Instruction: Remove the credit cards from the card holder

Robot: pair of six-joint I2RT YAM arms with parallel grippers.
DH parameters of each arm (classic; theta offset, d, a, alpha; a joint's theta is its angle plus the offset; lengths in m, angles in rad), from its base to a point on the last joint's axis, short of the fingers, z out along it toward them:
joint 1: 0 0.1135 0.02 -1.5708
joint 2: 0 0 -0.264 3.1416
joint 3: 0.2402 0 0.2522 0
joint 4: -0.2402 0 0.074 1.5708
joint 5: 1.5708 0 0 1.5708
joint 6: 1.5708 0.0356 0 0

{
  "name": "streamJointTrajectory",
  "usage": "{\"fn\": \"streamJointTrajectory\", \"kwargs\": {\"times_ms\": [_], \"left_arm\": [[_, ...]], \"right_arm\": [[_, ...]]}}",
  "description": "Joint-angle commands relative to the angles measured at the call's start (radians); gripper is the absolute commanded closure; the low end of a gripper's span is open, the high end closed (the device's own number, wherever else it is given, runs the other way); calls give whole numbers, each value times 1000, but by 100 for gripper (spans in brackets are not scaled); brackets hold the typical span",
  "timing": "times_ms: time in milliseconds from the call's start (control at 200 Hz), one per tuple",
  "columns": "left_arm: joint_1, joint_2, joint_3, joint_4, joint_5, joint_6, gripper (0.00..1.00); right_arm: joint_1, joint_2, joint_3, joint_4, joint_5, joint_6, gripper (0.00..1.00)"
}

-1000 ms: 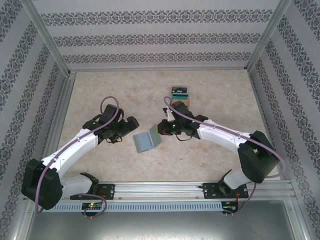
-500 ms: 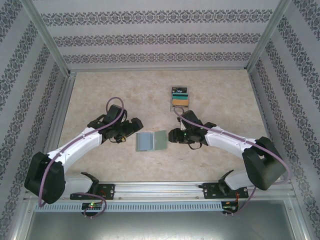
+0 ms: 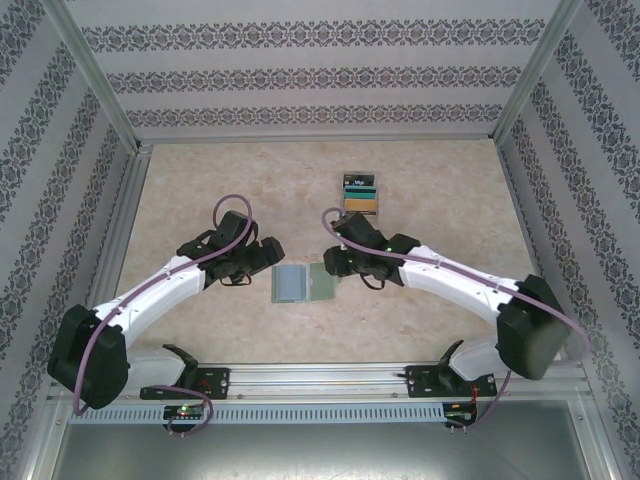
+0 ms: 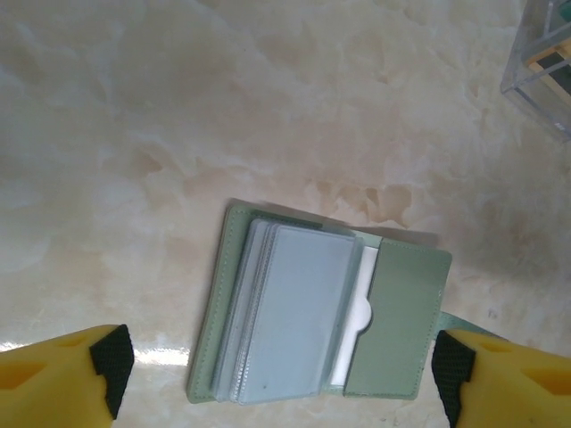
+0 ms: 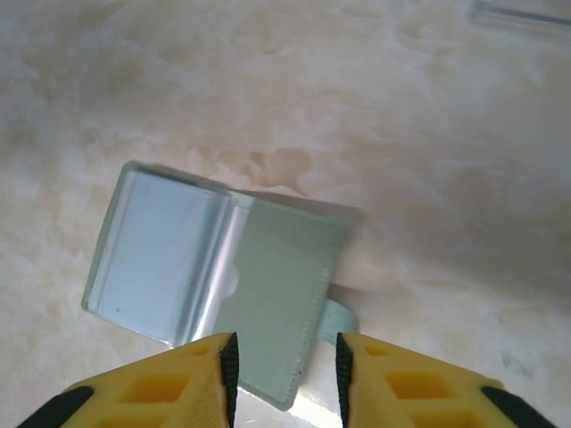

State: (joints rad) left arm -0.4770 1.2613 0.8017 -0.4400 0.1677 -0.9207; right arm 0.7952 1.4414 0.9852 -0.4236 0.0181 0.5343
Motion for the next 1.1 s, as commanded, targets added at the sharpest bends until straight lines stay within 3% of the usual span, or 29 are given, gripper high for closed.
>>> {"fn": "streamJointTrajectory", "kwargs": {"times_ms": [0, 270, 465, 660, 804, 1094], "left_arm": [[-8, -6, -40, 63, 43, -11, 21], [-17, 74, -53, 156, 144, -5, 52], [-31, 179, -26, 201, 181, 15, 73], [-44, 240, -4, 178, 150, 32, 76], [-45, 239, -4, 132, 109, 45, 72], [-57, 288, -12, 179, 140, 51, 69]], "right_arm": [[16, 83, 48, -29, -24, -19, 76], [-1, 226, 25, 27, -70, 8, 95], [-13, 283, 9, 56, -89, 19, 100], [-23, 304, 0, 64, -99, 15, 100], [-26, 312, -5, 66, -99, 15, 100], [-26, 330, -5, 74, -109, 15, 100]]}}
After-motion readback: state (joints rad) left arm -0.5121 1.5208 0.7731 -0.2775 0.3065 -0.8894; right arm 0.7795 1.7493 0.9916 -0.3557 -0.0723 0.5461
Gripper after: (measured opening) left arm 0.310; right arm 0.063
